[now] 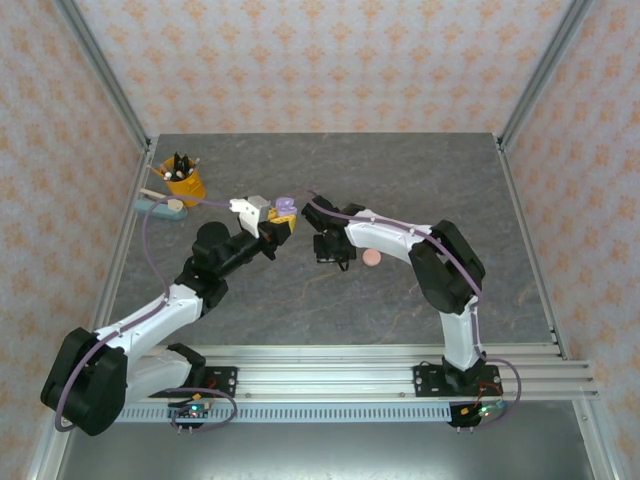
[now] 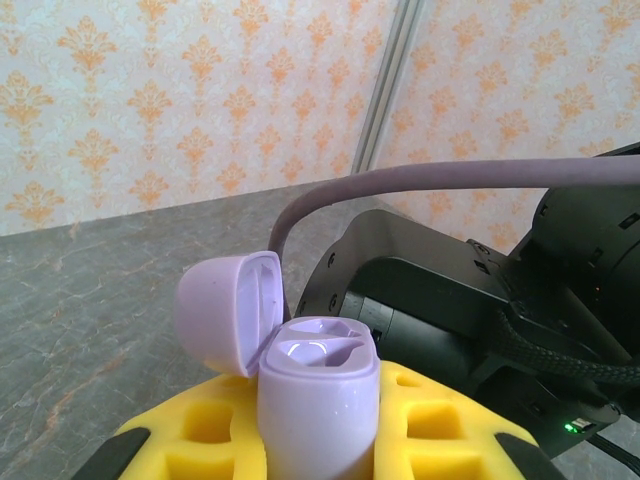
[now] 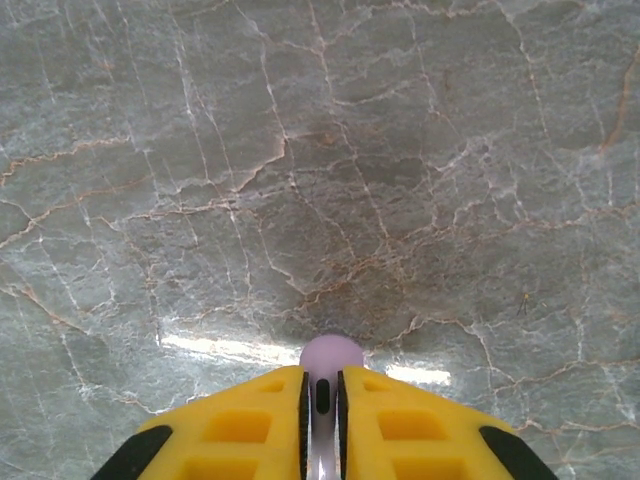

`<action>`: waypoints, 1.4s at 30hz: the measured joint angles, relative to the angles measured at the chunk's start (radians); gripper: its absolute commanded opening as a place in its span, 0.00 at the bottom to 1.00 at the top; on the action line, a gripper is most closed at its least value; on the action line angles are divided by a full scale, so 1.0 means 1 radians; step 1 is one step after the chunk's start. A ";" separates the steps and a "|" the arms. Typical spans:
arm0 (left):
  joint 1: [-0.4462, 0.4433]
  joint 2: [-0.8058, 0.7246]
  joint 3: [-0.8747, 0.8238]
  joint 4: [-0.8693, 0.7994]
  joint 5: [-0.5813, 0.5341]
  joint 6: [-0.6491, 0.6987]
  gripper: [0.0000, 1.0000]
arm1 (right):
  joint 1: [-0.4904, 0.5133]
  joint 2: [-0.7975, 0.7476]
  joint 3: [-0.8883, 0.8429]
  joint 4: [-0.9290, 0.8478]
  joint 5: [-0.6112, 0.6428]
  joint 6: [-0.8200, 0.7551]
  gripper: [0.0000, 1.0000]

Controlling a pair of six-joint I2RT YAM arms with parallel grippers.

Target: Insert the wireless bluetooth earbuds into the charging case

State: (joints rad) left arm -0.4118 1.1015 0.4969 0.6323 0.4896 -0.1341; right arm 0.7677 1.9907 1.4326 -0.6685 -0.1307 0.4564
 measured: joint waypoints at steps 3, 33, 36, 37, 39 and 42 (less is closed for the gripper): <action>0.000 -0.010 0.000 0.000 0.000 0.000 0.00 | 0.000 0.002 0.004 -0.016 0.000 0.007 0.21; 0.000 -0.081 -0.015 0.000 -0.034 0.002 0.00 | 0.000 0.126 0.198 -0.212 0.000 0.292 0.50; 0.000 -0.082 -0.015 0.000 -0.034 0.003 0.00 | 0.000 0.141 0.209 -0.217 0.000 0.293 0.49; 0.000 -0.083 -0.015 0.000 -0.034 0.003 0.00 | 0.000 0.145 0.211 -0.218 0.000 0.294 0.49; 0.000 -0.085 -0.015 0.000 -0.034 0.003 0.00 | 0.000 0.150 0.211 -0.222 -0.001 0.296 0.48; 0.000 -0.085 -0.015 0.000 -0.035 0.003 0.00 | 0.000 0.153 0.211 -0.226 0.000 0.296 0.45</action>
State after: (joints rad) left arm -0.4118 1.0161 0.4816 0.6323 0.4549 -0.1310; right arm 0.7681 2.1441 1.6440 -0.8948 -0.1310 0.7525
